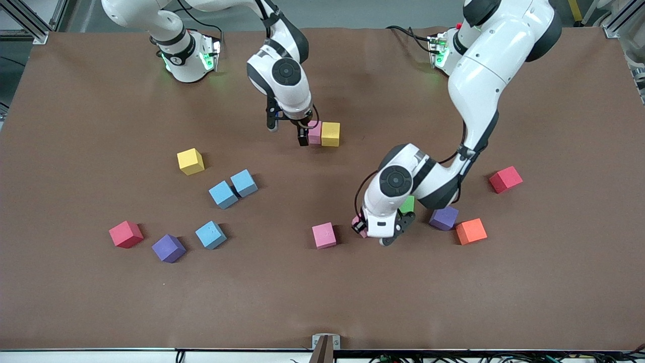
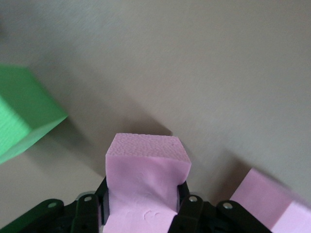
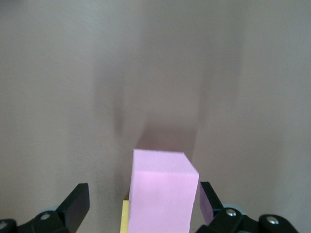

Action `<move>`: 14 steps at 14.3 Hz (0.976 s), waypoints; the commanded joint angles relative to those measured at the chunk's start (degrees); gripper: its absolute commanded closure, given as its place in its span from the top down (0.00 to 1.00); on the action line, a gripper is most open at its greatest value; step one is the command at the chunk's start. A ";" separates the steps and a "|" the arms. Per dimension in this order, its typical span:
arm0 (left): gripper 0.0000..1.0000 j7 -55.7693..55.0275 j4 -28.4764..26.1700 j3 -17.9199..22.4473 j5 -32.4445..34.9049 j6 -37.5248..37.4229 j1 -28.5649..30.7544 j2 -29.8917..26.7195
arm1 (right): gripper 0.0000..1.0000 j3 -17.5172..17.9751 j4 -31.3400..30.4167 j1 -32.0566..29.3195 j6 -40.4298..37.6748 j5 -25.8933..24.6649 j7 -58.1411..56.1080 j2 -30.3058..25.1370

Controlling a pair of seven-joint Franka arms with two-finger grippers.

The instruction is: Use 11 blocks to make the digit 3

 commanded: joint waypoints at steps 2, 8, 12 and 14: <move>0.08 -6.90 -17.45 -1.88 0.17 -0.28 1.02 -14.04 | 1.00 0.48 -1.43 -5.58 -5.93 -0.22 -23.05 -5.13; 0.13 -37.71 -31.09 -7.16 -0.09 -0.19 1.11 -21.89 | 1.00 0.31 -1.87 -13.67 -7.53 -1.71 -72.07 -5.67; 0.14 -54.43 -33.04 -8.30 -0.97 1.99 0.85 -21.63 | 1.00 0.31 -1.69 -18.68 -6.57 -5.30 -103.74 -5.41; 0.14 -59.54 -36.11 -9.71 -1.06 5.33 0.93 -22.07 | 1.00 0.31 -1.52 -20.18 -4.21 -8.20 -112.82 -4.79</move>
